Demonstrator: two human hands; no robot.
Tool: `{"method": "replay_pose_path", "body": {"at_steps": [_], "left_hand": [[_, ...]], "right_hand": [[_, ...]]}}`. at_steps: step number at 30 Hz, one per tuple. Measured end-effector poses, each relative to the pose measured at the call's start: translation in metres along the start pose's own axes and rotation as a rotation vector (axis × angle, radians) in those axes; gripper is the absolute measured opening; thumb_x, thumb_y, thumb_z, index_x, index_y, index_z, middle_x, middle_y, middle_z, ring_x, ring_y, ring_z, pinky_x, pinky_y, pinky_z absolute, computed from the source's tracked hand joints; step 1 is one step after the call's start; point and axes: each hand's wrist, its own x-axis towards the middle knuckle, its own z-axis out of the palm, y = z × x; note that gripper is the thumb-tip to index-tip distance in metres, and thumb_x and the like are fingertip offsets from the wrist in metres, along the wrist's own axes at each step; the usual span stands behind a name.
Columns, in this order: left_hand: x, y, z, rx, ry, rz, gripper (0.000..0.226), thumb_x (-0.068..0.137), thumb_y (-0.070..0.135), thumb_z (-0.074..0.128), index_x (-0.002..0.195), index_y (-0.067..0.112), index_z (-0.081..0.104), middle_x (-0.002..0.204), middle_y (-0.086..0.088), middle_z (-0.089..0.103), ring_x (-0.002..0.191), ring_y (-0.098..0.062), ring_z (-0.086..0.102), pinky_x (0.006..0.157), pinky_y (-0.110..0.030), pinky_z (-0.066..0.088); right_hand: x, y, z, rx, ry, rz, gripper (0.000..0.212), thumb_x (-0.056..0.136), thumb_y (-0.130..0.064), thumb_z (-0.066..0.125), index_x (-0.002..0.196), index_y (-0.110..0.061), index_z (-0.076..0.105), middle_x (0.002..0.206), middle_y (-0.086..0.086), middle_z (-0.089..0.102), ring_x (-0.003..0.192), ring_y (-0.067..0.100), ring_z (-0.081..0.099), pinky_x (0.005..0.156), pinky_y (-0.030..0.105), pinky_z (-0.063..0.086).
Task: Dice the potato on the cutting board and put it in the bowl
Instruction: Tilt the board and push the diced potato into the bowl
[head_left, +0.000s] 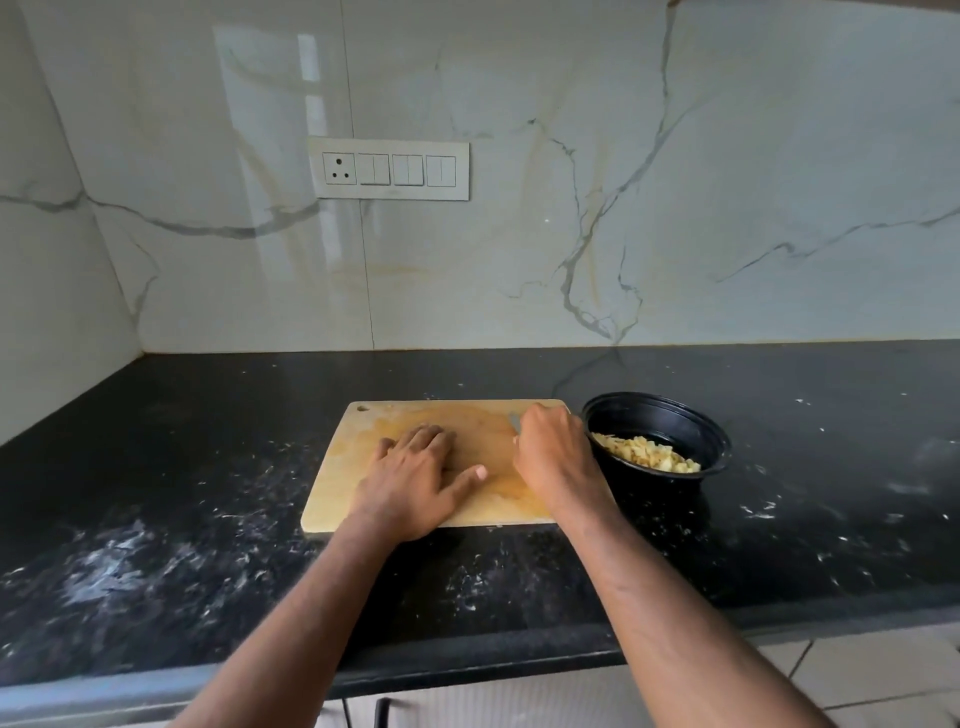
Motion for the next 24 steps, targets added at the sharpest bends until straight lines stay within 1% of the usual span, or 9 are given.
{"method": "replay_pose_path", "body": {"at_steps": [2,7,11,14,17,19,21,23,24], "left_hand": [[0.001,-0.001,-0.001,-0.022,0.008,-0.003,0.097,0.086,0.085,0.01,0.151,0.02,0.04,0.159,-0.001,0.039,0.149,-0.019,0.03,0.12,-0.048,0.02],[0.001,-0.001,0.001,-0.034,0.024,-0.018,0.086,0.092,0.08,0.021,0.15,0.02,0.041,0.158,-0.001,0.041,0.147,-0.019,0.032,0.119,-0.046,0.021],[0.0,-0.002,0.0,-0.038,0.015,-0.024,0.087,0.091,0.081,0.02,0.15,0.021,0.041,0.158,0.0,0.041,0.147,-0.018,0.033,0.119,-0.047,0.02],[0.002,-0.001,-0.001,-0.034,-0.009,-0.041,0.092,0.087,0.085,0.019,0.15,0.021,0.04,0.159,0.001,0.039,0.147,-0.018,0.032,0.118,-0.054,0.019],[0.002,-0.002,-0.001,-0.014,-0.038,-0.079,0.102,0.08,0.091,0.012,0.152,0.023,0.037,0.161,0.004,0.034,0.149,-0.018,0.027,0.117,-0.066,0.017],[0.001,-0.003,-0.002,-0.004,-0.039,-0.081,0.106,0.077,0.093,0.007,0.153,0.025,0.035,0.162,0.006,0.032,0.149,-0.017,0.025,0.117,-0.067,0.017],[0.0,-0.003,-0.001,-0.002,-0.031,-0.077,0.104,0.079,0.091,0.008,0.154,0.025,0.035,0.162,0.006,0.032,0.15,-0.017,0.025,0.117,-0.067,0.017],[-0.001,-0.002,-0.001,0.002,-0.038,-0.077,0.1,0.081,0.089,0.012,0.154,0.025,0.035,0.162,0.006,0.032,0.15,-0.017,0.025,0.118,-0.066,0.016],[-0.002,-0.003,-0.001,0.005,-0.038,-0.079,0.098,0.082,0.089,0.013,0.154,0.025,0.036,0.162,0.006,0.032,0.149,-0.017,0.025,0.118,-0.066,0.016]], "right_hand": [[0.004,-0.001,0.0,0.009,-0.016,0.027,0.016,0.098,-0.006,0.057,0.108,-0.007,0.069,0.104,0.014,0.068,0.097,0.033,0.066,0.077,0.041,0.059],[0.014,-0.003,-0.007,0.08,-0.016,0.084,0.012,0.093,-0.001,0.061,0.096,-0.006,0.071,0.093,0.014,0.069,0.084,0.033,0.066,0.065,0.041,0.059],[0.019,0.0,-0.01,0.071,-0.04,0.062,0.004,0.095,-0.006,0.065,0.097,-0.004,0.068,0.097,0.014,0.07,0.086,0.03,0.067,0.067,0.036,0.056],[0.017,0.002,-0.016,0.025,-0.033,0.029,0.002,0.096,-0.006,0.064,0.097,-0.006,0.065,0.096,0.012,0.068,0.083,0.026,0.063,0.063,0.033,0.049],[0.017,0.015,-0.026,0.084,0.062,0.058,0.015,0.093,0.003,0.061,0.098,-0.01,0.068,0.092,0.006,0.067,0.084,0.026,0.066,0.062,0.033,0.051],[0.018,0.035,-0.036,0.143,0.153,0.105,0.017,0.091,-0.002,0.064,0.096,-0.016,0.073,0.091,0.003,0.071,0.084,0.026,0.067,0.068,0.035,0.058],[0.018,0.064,-0.045,0.127,0.165,0.146,0.007,0.092,-0.014,0.071,0.085,-0.017,0.074,0.088,0.003,0.073,0.083,0.025,0.069,0.069,0.035,0.058],[0.014,0.094,-0.049,0.125,0.092,0.165,0.027,0.093,-0.027,0.072,0.069,-0.015,0.069,0.084,0.003,0.075,0.078,0.023,0.068,0.065,0.03,0.052],[0.01,0.106,-0.049,0.148,0.081,0.156,0.031,0.095,-0.029,0.071,0.067,-0.015,0.071,0.086,0.002,0.076,0.077,0.021,0.069,0.065,0.028,0.049]]}}
